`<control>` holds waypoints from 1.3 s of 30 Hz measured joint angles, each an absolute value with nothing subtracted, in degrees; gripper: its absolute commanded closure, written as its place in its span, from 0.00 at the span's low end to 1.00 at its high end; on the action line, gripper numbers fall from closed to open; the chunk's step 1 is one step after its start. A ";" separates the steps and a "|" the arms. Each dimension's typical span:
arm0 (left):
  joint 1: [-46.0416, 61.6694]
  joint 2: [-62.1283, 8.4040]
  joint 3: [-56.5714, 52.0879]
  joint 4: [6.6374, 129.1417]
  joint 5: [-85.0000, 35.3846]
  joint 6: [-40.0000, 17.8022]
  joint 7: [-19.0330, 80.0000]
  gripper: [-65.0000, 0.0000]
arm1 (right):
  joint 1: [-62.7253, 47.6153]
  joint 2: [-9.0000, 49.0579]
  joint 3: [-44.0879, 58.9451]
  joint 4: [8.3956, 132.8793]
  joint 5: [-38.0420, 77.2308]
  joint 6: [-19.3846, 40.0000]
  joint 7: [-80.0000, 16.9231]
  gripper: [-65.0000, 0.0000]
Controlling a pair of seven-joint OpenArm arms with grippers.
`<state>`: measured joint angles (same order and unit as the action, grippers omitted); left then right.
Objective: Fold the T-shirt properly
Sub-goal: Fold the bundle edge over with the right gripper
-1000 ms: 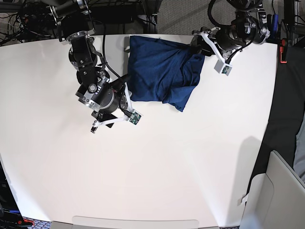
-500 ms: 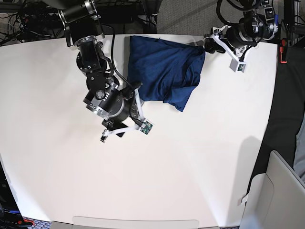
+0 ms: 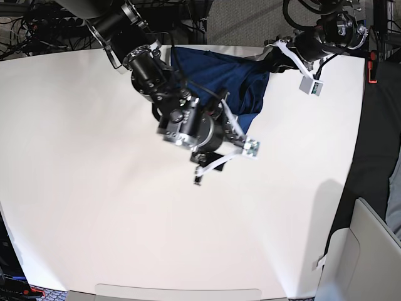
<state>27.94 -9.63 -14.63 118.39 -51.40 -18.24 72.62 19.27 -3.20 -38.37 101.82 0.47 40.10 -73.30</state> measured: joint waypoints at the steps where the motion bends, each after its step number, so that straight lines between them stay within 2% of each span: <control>1: 28.03 -9.93 -14.63 118.39 -52.27 -18.26 72.62 0.90 | 19.44 -3.09 -39.83 101.82 0.60 40.10 -73.32 0.75; 3: 28.88 -10.07 -14.61 118.39 -53.49 -18.24 72.58 0.90 | 19.84 -2.92 -41.32 101.23 0.84 40.12 -73.38 0.79; 11: 29.56 -10.00 -9.41 118.37 -54.89 -18.41 73.03 0.90 | 23.59 -2.20 -46.22 88.51 0.89 40.12 -72.88 0.79; 15: 29.50 -10.02 -6.72 116.95 -54.68 -18.44 73.08 0.90 | 25.47 -2.74 -48.14 84.55 0.27 40.12 -65.49 0.80; 20: 29.21 -10.07 -6.74 116.88 -54.65 -18.41 73.01 0.90 | 25.76 -6.63 -48.18 76.71 0.03 40.14 -57.36 0.80; 28: 29.23 -10.15 -6.92 116.88 -54.65 -18.41 73.06 0.90 | 26.20 -7.09 -48.14 75.09 0.12 40.12 -43.72 0.80; 33: 29.21 -10.15 -7.11 116.88 -54.65 -18.41 73.01 0.90 | 25.34 -6.76 -44.56 80.62 0.16 40.29 -43.92 0.80; 39: 28.99 -10.09 -7.14 116.86 -54.65 -18.41 72.47 0.90 | 24.03 -2.50 -40.71 90.11 2.46 39.75 -55.92 0.80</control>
<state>28.99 -10.09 -7.14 116.86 -54.65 -18.41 72.47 24.03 -2.50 -40.71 90.11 2.46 39.75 -55.92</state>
